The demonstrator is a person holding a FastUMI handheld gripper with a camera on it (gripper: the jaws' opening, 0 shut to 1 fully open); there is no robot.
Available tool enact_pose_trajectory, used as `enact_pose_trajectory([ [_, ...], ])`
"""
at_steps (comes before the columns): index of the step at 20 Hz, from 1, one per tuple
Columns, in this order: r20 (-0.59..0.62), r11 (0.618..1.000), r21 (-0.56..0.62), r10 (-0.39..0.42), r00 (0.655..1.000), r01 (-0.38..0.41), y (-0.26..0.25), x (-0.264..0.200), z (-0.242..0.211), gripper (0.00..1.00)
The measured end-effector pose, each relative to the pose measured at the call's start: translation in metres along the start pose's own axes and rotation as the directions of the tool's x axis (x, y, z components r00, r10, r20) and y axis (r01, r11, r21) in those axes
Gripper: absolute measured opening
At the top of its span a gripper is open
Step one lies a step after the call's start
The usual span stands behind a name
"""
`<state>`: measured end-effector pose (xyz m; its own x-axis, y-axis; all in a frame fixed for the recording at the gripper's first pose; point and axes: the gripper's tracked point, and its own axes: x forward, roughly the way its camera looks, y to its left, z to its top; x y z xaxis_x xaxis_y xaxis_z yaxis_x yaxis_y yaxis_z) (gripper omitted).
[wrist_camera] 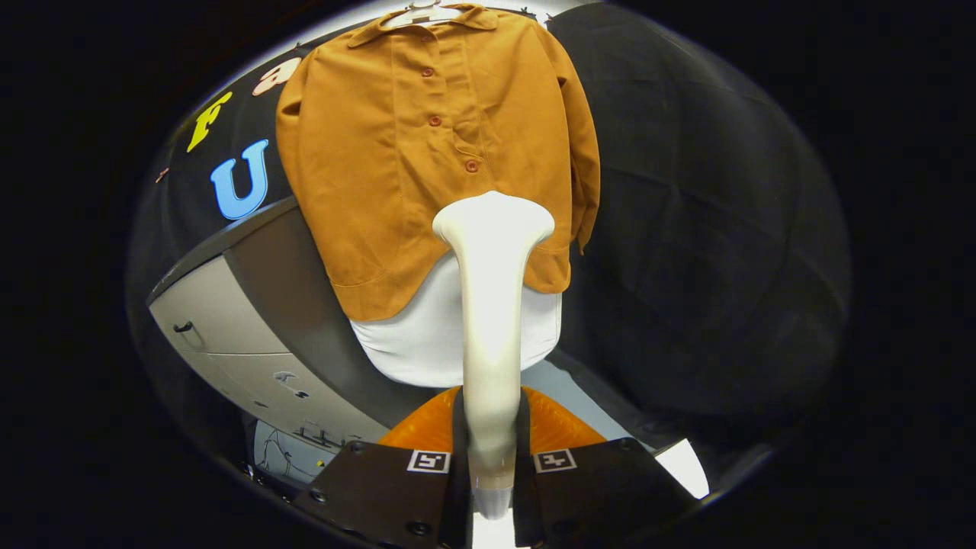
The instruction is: Iron the clothes twice with a garment steamer, once on the left side and once on the right side.
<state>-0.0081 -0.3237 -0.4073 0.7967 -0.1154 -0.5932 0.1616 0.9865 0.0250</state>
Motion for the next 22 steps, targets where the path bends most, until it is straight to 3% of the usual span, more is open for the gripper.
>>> enact_pose_trajectory([
  [6,0.075,1.0,-0.003,0.024,0.997,-0.024,0.017,-0.027,0.037,0.25],
  [12,0.181,0.999,-0.019,0.041,0.983,-0.038,0.039,-0.046,0.102,0.25],
  [22,0.382,0.997,-0.055,0.073,0.921,-0.056,0.098,-0.09,0.219,0.24],
])
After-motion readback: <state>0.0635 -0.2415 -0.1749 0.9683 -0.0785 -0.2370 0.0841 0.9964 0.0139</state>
